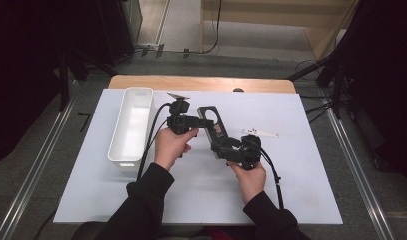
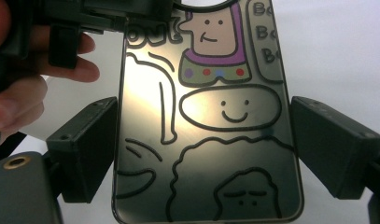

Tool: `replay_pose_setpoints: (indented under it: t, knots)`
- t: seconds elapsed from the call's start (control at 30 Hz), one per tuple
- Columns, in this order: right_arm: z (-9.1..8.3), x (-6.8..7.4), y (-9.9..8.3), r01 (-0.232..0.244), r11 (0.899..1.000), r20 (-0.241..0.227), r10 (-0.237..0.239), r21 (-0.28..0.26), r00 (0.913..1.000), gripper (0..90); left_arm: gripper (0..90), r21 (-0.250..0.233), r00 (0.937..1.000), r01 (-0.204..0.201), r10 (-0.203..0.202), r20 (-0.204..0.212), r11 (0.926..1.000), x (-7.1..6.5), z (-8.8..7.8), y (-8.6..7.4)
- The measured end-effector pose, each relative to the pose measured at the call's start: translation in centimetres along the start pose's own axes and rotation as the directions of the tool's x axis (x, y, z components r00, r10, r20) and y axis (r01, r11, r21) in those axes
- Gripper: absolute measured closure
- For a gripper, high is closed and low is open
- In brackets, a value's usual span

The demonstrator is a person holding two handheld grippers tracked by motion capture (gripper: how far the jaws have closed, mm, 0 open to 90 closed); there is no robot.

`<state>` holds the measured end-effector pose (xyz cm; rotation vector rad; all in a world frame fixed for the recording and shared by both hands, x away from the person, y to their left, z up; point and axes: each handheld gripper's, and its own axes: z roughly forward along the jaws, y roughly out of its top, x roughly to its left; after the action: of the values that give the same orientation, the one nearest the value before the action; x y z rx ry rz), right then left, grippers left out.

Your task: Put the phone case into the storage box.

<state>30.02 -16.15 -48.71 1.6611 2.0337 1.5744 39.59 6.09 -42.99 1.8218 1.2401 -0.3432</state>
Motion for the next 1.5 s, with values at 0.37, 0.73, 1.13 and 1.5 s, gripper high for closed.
replay_pose_setpoints:
  t: [0.37,0.73,1.13,1.5]
  knots:
    - [0.12,-0.11,-0.24,-0.001,1.0,0.004,0.001,-0.011,1.0,10.7,71.5,-0.005,0.9992,0.039,-0.039,0.011,0.9992,0.28,0.25,-0.09]
    - [0.34,-0.24,-0.37,-0.002,1.0,0.006,0.002,-0.004,1.0,10.7,73.4,-0.012,0.9983,0.053,-0.053,0.024,0.9985,0.51,0.4,-0.16]
    - [0.52,-0.24,-0.5,-0.002,1.0,0.008,0.002,-0.007,1.0,10.7,75.3,-0.022,0.9964,0.073,-0.072,0.045,0.9971,0.69,0.46,-0.23]
    - [0.69,-0.29,-0.57,-0.01,1.0,0.003,0.01,-0.008,0.9999,10.7,77.7,-0.019,0.9906,0.113,-0.111,0.079,0.9934,0.94,0.45,-0.17]
